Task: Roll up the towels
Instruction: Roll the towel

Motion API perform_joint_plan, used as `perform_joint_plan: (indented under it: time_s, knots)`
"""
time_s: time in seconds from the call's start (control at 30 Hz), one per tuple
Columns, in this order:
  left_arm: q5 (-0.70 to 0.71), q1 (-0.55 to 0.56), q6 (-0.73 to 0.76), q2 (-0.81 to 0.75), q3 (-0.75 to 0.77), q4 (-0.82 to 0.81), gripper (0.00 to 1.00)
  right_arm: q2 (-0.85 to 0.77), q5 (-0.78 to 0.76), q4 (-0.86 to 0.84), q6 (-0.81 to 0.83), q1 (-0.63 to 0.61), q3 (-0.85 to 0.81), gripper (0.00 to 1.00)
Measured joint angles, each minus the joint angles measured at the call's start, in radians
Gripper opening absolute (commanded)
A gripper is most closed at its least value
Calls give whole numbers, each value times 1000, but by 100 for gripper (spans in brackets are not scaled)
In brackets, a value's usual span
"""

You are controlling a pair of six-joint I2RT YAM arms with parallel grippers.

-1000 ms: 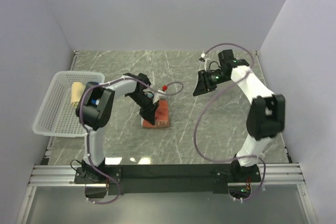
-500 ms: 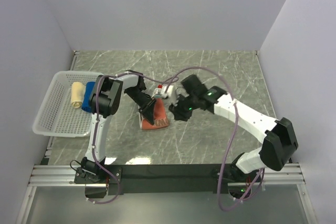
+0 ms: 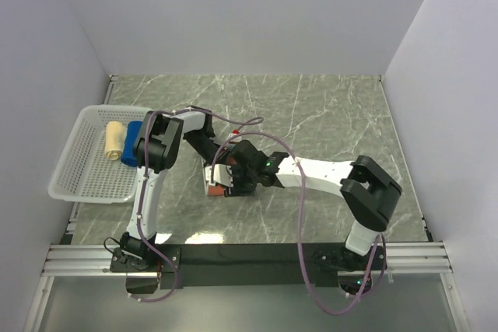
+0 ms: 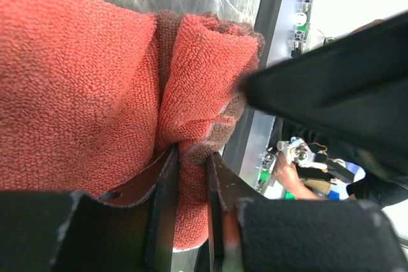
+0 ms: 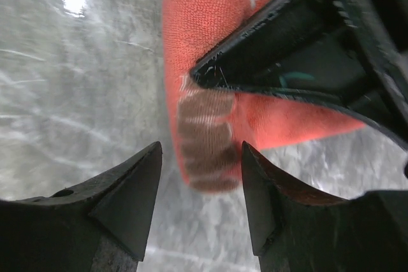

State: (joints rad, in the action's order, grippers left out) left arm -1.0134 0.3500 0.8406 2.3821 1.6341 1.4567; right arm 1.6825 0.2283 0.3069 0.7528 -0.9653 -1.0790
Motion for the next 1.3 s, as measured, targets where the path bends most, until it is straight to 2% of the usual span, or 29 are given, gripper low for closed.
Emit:
perform_joint_plan:
  time_s: [0.1,0.2,0.3,0.33,0.4,0.67,0.77,1.0,1.3]
  knots:
    - [0,-2,0,3,0,8,1,51,0,-32,42,0,2,59]
    - [2,-4,0,4,1,10,1,95,3,-61,72,0,2,51]
    - [10,-10,0,4,5,13,1,129,26,-52,85,2,-19,26]
    - [13,-14,0,4,5,15,1,137,37,-40,86,5,-32,10]
    - [14,-24,0,4,5,16,2,151,64,-16,76,11,-56,0]
    - [6,-89,-50,-68,-39,-78,30,220,175,100,-11,41,-177,0]
    - [9,-129,-77,-108,-37,-171,35,269,231,189,-66,43,-259,0]
    - [-13,-296,-159,-211,-5,-380,38,422,407,416,-140,44,-460,0]
    - [-67,-465,-340,-522,-72,-613,39,581,596,612,-210,92,-633,0]
